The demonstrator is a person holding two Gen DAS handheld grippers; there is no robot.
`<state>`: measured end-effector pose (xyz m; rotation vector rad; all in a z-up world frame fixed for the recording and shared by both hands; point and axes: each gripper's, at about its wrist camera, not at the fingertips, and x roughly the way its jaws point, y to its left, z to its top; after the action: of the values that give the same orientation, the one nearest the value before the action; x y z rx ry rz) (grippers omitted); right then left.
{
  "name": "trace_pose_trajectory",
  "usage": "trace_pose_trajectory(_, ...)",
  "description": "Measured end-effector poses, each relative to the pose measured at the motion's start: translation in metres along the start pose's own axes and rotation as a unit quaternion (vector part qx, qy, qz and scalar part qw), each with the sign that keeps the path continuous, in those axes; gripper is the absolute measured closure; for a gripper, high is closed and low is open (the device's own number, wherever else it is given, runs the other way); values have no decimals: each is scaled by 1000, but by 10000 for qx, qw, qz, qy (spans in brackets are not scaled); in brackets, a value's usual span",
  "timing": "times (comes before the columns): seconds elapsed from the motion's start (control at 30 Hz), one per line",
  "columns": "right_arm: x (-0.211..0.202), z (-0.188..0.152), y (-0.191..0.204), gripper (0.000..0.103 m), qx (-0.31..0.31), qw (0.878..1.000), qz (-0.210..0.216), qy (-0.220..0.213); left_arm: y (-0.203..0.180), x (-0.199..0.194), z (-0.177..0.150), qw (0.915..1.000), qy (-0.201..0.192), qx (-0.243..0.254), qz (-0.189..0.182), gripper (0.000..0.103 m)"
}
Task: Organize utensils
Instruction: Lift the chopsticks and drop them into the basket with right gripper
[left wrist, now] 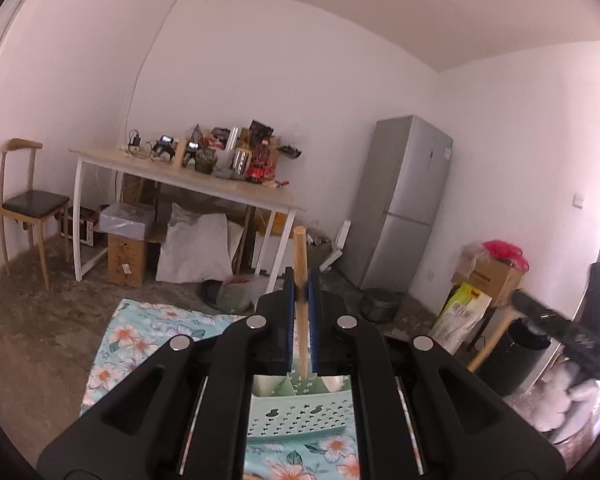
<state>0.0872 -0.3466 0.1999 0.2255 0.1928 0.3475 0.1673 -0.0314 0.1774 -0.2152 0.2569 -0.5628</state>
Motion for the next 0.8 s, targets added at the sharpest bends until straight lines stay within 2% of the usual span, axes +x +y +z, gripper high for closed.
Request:
trace_pose_trajectory(0.13,3,0,-2,96,-6,10000,-22,56,-2,36,-11,9995,240,88,168,98)
trace_pose_trajectory(0.33,5,0,-1,96,-5,9999,-9,106,10,69,-35,9967,754,-247,175,97)
trace_pose_trajectory(0.4,8,1,-1,96,-12,9999,21,127,18,71,-40,9955,830,-424,157,93)
trace_pose_trajectory(0.47,12,4,0,96,-44,9999,44,143,24,71,-43,9947,850,-548,197,78)
trace_pose_trajectory(0.6,21,11,3,96,-110,9997,194,120,34,60,-45,9945,762,-672,270,72)
trace_pose_trajectory(0.8,39,35,14,96,-207,9981,579,-16,44,24,-46,9943,486,-816,485,52)
